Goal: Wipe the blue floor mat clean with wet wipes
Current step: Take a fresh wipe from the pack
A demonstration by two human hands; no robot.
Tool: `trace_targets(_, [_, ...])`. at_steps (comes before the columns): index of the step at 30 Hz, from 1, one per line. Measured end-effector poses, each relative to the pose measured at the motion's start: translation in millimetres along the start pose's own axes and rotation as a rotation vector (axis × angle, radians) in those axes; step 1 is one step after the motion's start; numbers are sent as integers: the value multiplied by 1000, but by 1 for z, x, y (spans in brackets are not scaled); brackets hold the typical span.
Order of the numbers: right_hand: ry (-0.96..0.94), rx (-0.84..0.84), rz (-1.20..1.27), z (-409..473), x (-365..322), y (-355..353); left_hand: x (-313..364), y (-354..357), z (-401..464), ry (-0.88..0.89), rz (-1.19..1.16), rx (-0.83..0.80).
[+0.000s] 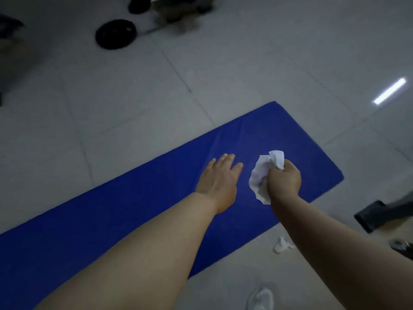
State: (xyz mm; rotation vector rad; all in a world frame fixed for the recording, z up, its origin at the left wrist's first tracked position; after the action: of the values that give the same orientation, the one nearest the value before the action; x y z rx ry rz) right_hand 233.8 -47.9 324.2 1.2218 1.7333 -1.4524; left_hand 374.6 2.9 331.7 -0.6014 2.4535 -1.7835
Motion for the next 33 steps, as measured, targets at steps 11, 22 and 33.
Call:
trace_targets(11, [-209, -402, -47, -276, -64, 254, -314, -34, -207, -349, -213, 80])
trace_targets(22, [-68, -685, -272, -502, -38, 409, -577, 21, -387, -696, -315, -98])
trace_targets(33, [-126, -835, -306, -567, -41, 523, -729, 56, -429, -841, -367, -276])
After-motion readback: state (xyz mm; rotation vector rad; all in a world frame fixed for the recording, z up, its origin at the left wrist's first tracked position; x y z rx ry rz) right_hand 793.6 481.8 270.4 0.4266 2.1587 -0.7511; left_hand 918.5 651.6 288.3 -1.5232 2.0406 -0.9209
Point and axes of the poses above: each hand's wrist, its own z-axis towards the middle knuckle, its own y-axis out of the palm, x = y × z, the point moved 6 cm from there along z, towards the middle knuckle, and after that the axes turned 15 degrees about -y, right-handed, at the moved point
